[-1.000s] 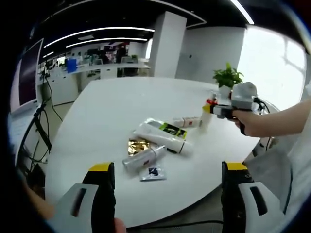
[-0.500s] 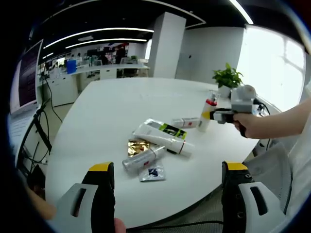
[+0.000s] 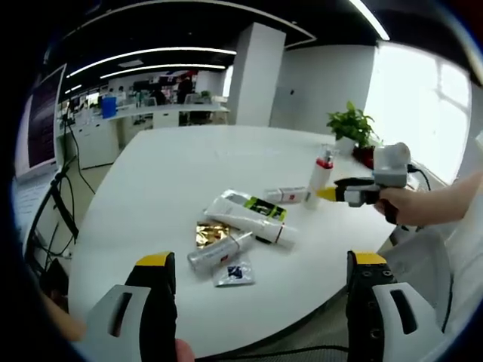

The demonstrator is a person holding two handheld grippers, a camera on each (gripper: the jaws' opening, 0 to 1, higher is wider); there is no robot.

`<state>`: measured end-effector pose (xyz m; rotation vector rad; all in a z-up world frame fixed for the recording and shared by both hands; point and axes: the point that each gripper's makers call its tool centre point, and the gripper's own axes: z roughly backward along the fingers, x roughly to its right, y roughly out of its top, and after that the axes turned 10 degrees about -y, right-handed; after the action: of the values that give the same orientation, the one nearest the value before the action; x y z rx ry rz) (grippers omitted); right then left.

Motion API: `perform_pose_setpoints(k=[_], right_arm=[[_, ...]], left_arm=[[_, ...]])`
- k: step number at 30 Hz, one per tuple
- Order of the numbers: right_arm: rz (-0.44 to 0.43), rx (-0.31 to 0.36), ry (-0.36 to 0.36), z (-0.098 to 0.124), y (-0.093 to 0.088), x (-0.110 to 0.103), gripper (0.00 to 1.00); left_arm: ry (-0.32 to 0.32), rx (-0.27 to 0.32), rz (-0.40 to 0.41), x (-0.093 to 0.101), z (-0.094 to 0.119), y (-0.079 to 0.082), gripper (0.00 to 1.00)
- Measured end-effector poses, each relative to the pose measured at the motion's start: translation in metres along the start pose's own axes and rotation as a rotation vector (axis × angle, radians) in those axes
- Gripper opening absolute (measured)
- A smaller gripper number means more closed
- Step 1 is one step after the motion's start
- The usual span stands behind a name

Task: Arrange the skincare products in the storage area until every visible bottle or jar stands upright without overlapping.

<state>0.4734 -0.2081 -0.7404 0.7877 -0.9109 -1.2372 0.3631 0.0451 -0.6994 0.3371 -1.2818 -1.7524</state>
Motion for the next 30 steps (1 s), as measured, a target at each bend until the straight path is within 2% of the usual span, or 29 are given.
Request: perform_pose_setpoints(k=[13,24,30], right_arm=[[0.037,0.034,0.133,0.041,0.004,-0.012,0.64],[-0.020,0.021,0.197,0.065,-0.004,-0.006,0.68],[-0.046,0.025,0.243,0.078,-0.001,-0.015,0.72]], left_arm=[[-0.014,0.017,-0.005,0.002,0.000,0.002,0.93],[-0.019,0.027,0.000,0.003,0.000,0.001,0.94],[-0.019,0.024,-0.005,0.003,0.001,0.001,0.94]])
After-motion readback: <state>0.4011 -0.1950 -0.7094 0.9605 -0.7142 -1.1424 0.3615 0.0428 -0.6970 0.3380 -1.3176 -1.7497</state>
